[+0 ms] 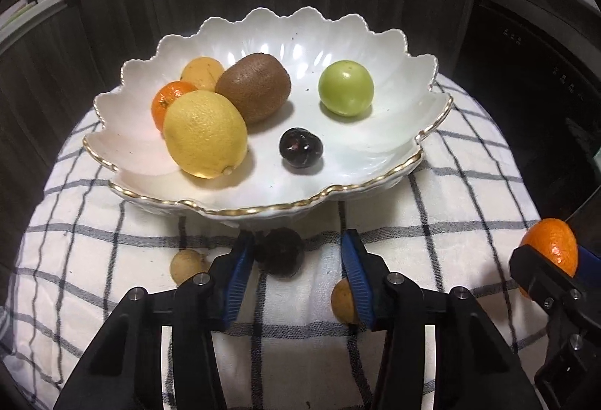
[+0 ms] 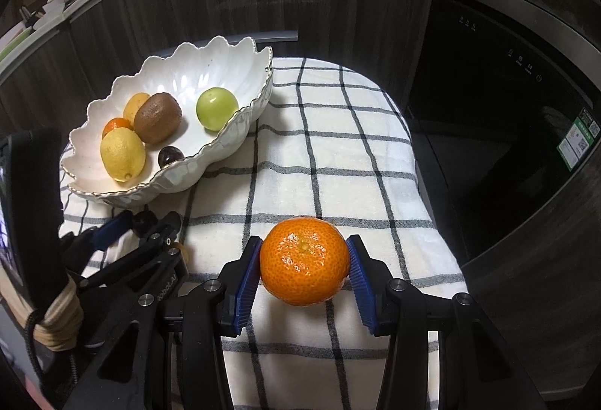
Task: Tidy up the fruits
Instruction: 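Lift the plum with the left tool while the right tool holds the mandarin above the towel, then carry the plum with the left tool while the right tool carries the mandarin over the bowl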
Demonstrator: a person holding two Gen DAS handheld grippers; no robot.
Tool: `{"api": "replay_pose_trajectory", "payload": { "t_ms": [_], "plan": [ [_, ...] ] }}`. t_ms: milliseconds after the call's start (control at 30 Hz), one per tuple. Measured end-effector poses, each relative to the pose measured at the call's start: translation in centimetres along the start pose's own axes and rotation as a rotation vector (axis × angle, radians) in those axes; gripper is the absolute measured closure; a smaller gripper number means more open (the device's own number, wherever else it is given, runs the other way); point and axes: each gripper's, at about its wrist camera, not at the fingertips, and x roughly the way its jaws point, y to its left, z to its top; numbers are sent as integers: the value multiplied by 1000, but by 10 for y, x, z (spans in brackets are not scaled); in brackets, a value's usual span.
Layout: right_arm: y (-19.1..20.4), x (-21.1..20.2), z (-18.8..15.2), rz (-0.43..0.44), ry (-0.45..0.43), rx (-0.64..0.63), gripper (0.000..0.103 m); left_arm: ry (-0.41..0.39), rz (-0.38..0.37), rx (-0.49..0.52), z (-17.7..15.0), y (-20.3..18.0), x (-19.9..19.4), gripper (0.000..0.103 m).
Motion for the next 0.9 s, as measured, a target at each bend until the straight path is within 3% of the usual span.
{"api": "replay_pose_trajectory", "payload": {
  "t_ms": [267, 367, 900],
  "plan": [
    [3, 0, 1, -5, 4, -9, 57, 1, -16, -9, 3, 5, 5, 57],
    [4, -1, 1, -7, 4, -13, 57, 15, -43, -22, 3, 9, 7, 76],
    [10, -21, 5, -9, -23, -27, 57, -18, -35, -18, -4, 17, -27, 77]
  ]
}}
